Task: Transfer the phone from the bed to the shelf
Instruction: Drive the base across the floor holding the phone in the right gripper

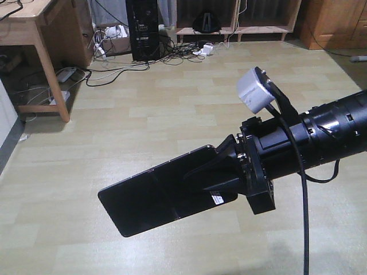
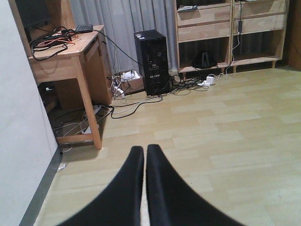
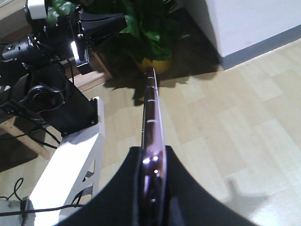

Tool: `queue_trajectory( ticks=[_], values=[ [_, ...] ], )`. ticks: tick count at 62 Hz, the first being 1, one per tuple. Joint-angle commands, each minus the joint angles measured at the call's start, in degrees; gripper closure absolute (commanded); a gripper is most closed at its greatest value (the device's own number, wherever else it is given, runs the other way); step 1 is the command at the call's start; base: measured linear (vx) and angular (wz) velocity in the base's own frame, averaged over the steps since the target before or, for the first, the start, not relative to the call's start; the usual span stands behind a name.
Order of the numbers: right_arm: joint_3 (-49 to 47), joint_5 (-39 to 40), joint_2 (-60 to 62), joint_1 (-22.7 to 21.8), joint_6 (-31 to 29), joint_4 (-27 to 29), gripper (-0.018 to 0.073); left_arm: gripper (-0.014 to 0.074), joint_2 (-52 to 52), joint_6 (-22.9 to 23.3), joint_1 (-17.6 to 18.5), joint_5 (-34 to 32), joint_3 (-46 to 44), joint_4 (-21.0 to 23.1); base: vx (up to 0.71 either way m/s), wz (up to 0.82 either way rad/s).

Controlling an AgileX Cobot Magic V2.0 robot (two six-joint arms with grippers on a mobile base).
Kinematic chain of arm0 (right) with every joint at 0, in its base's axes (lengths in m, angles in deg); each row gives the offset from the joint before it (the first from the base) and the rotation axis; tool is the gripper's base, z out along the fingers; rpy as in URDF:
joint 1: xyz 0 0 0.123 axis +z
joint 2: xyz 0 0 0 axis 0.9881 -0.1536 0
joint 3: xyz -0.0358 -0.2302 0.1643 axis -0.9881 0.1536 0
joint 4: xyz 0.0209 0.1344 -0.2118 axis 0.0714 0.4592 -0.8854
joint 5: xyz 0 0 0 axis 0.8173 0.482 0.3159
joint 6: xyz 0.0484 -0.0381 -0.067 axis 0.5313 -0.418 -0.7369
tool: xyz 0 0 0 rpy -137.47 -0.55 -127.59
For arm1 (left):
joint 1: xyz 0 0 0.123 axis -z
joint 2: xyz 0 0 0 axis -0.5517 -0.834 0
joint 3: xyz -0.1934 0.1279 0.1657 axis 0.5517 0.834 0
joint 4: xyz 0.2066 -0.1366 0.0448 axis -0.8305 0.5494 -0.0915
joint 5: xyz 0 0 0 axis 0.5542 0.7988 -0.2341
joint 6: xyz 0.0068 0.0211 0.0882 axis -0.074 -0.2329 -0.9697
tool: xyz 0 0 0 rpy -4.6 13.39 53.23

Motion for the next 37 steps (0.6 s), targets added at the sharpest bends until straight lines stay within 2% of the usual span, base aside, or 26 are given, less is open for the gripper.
queue_trajectory(
  ticks=[1,37],
  values=[
    [-1.44,-4.53,2.03,-0.1,-0.28,4.95,0.0561,0.0595,0.77,0.33,0.2,-4.15,-1.22,0.52,0.4,0.01],
    [-1.44,-4.53,2.03,-0.1,-0.44,4.95,0.0561,0.0595,0.77,0.33,0.2,-4.15,-1.22,0.52,0.39,-0.06]
  ],
)
